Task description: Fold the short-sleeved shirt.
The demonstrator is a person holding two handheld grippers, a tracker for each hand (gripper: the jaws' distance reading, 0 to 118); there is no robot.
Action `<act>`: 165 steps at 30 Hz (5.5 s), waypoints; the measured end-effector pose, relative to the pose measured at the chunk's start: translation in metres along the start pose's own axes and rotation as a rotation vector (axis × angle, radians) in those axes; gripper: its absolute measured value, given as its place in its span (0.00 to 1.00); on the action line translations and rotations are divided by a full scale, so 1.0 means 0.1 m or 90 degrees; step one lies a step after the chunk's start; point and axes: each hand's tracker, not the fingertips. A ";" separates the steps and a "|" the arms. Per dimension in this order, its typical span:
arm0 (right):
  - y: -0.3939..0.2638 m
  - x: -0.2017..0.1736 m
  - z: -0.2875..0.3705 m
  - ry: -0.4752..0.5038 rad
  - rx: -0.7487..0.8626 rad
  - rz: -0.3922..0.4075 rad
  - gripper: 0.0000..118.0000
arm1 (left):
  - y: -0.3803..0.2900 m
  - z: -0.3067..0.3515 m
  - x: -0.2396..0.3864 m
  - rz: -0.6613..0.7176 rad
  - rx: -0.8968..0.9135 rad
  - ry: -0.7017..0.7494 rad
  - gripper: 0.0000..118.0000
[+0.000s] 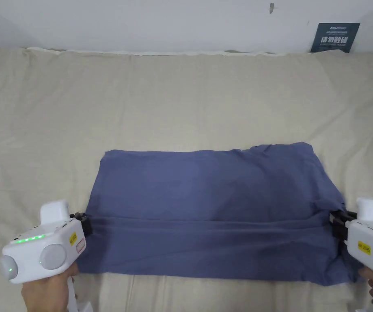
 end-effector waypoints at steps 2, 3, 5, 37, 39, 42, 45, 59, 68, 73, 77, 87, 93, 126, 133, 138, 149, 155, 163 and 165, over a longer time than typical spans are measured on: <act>-0.08 0.00 -0.07 -0.006 -0.016 -0.012 0.06 | -0.04 -0.16 0.01 0.013 -0.028 0.008 0.00; -0.13 0.00 -0.09 -0.001 -0.022 -0.023 0.20 | -0.08 -0.14 0.01 0.027 -0.020 0.006 0.00; -0.26 -0.04 -0.07 -0.025 -0.030 0.023 0.55 | -0.15 -0.03 -0.02 0.097 0.026 -0.019 0.09; -0.98 -0.35 1.38 -0.058 0.149 -0.023 0.00 | -0.73 0.67 -0.32 0.028 0.017 -0.012 0.98; -0.98 -0.31 1.39 -0.060 0.146 -0.019 0.00 | -0.69 0.61 -0.22 0.007 -0.033 -0.009 0.91; -0.99 -0.24 1.36 -0.058 0.131 -0.008 0.00 | -0.77 0.64 -0.02 -0.080 -0.043 0.060 0.67; -1.00 -0.16 1.32 -0.055 0.098 0.012 0.00 | -0.81 0.84 0.09 -0.064 -0.006 0.015 0.55; -0.87 0.00 0.73 -0.010 -0.076 0.009 0.65 | -0.68 0.91 0.04 -0.071 0.049 -0.020 0.06; -0.87 -0.22 1.19 -0.003 -0.011 0.035 0.03 | -0.69 0.93 -0.19 -0.033 0.015 -0.053 0.05; -0.86 -0.22 1.58 0.000 -0.004 0.032 0.03 | -0.64 1.15 -0.33 -0.032 0.021 -0.095 0.05; -1.10 -0.17 1.75 0.005 -0.015 0.022 0.03 | -0.71 1.31 -0.59 -0.037 0.004 -0.128 0.05; -1.32 -0.07 1.70 -0.047 -0.003 -0.032 0.73 | -1.32 1.37 -0.61 0.001 0.001 -0.088 0.83; -0.76 -0.23 1.97 -0.122 0.163 0.004 0.91 | -1.10 1.56 -0.55 -0.048 0.123 -0.109 0.99; 0.32 -0.42 0.41 0.060 0.012 0.111 0.17 | 0.77 -0.88 0.60 -0.276 0.010 -0.079 0.02; 1.22 -0.03 -0.86 -0.032 -0.076 0.145 0.93 | 0.75 -0.66 0.63 -0.238 0.052 -0.042 0.02; 1.53 -0.03 -1.45 -0.021 -0.145 0.131 0.93 | 0.75 -0.57 0.60 -0.276 0.099 0.026 0.02; 1.36 -0.24 -1.37 -0.020 -0.097 0.231 0.00 | 0.85 -0.53 0.30 -0.158 0.055 -0.073 0.02; 1.42 0.09 -0.42 0.037 0.027 0.036 0.00 | 0.90 -0.04 0.21 -0.130 0.090 -0.091 0.02; 0.85 -0.03 1.33 0.051 0.146 0.052 0.00 | 0.65 1.07 0.07 -0.090 0.160 -0.125 0.02; 0.56 -0.05 1.68 0.053 0.151 0.044 0.00 | 0.46 1.31 0.01 -0.097 0.163 -0.122 0.02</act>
